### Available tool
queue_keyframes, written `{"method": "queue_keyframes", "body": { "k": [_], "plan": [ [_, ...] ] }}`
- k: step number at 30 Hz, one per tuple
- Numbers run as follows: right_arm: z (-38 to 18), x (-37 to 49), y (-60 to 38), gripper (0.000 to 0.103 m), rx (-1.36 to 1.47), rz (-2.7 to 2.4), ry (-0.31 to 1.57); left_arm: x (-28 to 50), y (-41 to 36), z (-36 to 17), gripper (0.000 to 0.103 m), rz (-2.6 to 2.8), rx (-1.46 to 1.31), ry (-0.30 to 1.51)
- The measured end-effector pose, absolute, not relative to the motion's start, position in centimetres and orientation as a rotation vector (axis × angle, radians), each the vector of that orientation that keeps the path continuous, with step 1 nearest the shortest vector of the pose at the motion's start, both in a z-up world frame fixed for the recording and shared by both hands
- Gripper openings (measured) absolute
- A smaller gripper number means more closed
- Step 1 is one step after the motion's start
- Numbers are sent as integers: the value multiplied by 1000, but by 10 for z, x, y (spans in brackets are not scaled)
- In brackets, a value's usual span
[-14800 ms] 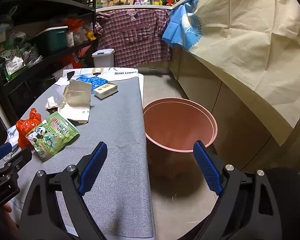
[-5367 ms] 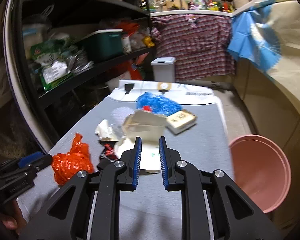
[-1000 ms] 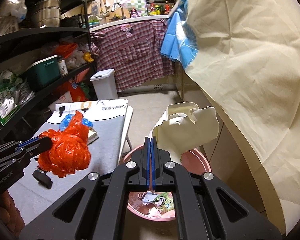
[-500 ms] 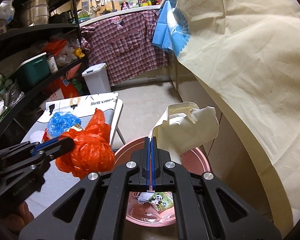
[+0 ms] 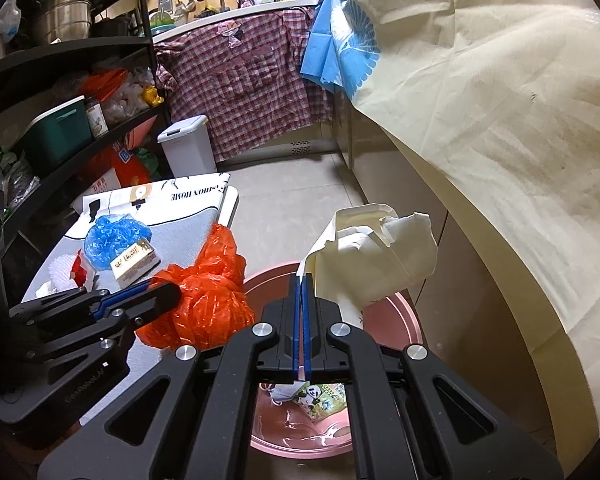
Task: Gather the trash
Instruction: 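Open both tools to drop the red bag and box into the bucket, then move both tools back over the table toward the remaining trash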
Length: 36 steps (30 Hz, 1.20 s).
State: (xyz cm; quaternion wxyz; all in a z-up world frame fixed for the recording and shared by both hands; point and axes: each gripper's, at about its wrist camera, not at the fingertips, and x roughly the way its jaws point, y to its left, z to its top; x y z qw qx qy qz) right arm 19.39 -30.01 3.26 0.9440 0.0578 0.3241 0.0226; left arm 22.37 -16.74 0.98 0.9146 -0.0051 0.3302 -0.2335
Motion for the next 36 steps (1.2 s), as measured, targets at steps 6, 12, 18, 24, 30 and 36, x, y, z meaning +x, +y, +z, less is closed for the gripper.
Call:
{"method": "queue_keyframes", "body": {
  "k": [6, 12, 18, 24, 30, 36],
  "plan": [
    [31, 194, -301, 1, 112, 44, 665, 227, -171, 6, 8, -489, -13, 691],
    [24, 200, -301, 8, 99, 15, 699, 233, -171, -1, 15, -505, -35, 745],
    [26, 197, -301, 35, 82, -7, 685, 228, -163, -5, 27, -507, -66, 770],
    [30, 192, -303, 35, 91, -15, 664, 215, -150, 6, 27, -484, -75, 753],
    [38, 183, -300, 35, 91, -18, 632, 191, -130, 24, 27, -447, -91, 723],
    [48, 167, -292, 35, 83, 1, 597, 162, -104, 43, 27, -402, -107, 689]
  ]
}}
